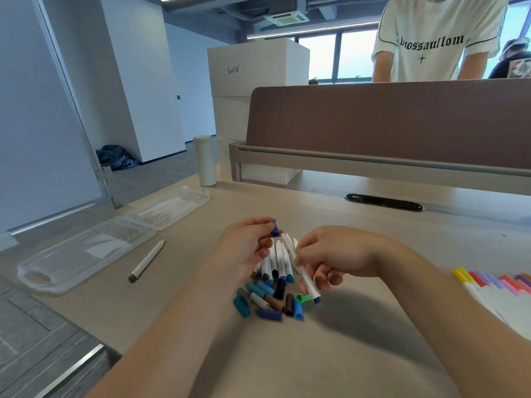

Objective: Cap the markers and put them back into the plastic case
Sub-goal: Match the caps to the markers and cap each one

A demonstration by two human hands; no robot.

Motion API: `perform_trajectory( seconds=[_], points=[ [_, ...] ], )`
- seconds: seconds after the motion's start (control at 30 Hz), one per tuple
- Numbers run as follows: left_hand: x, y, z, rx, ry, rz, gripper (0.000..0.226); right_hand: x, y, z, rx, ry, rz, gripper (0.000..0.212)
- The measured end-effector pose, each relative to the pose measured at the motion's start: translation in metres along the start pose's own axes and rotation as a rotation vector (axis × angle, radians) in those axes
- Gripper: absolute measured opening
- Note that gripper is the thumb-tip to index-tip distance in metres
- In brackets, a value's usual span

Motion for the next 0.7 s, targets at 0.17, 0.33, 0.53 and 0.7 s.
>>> perform_trajectory(
  seconds=[0.17, 0.33, 0.53, 0.7],
  points=[
    [0.000, -0.001, 0.001, 0.002, 0.033, 0.010, 0.015, 0.001, -0.001, 0.004, 0.023, -0.047, 0.018, 0.008],
    [0.001, -0.003, 0.003, 0.000, 0.096, 0.048, 0.013, 0.001, 0.001, 0.000, -0.043, -0.048, -0.005, 0.015],
    [0.003, 0.002, 0.000, -0.095, 0.221, 0.153, 0.006, 0.003, 0.002, -0.003, -0.218, -0.101, -0.058, 0.019],
    [-0.005, 0.003, 0.001, -0.159, 0.220, 0.234, 0.006, 0.012, 0.003, -0.003, -0.332, -0.188, -0.091, 0.025]
  ],
)
Point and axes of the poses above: each hand's wrist, its own y-axis towards the middle knuckle, its own z-axis out of the palm, x = y × z, the point moved 4 cm from there along y, towards the middle knuckle, and after that the axes turned 6 degrees about -z, right-handed, at the moved point
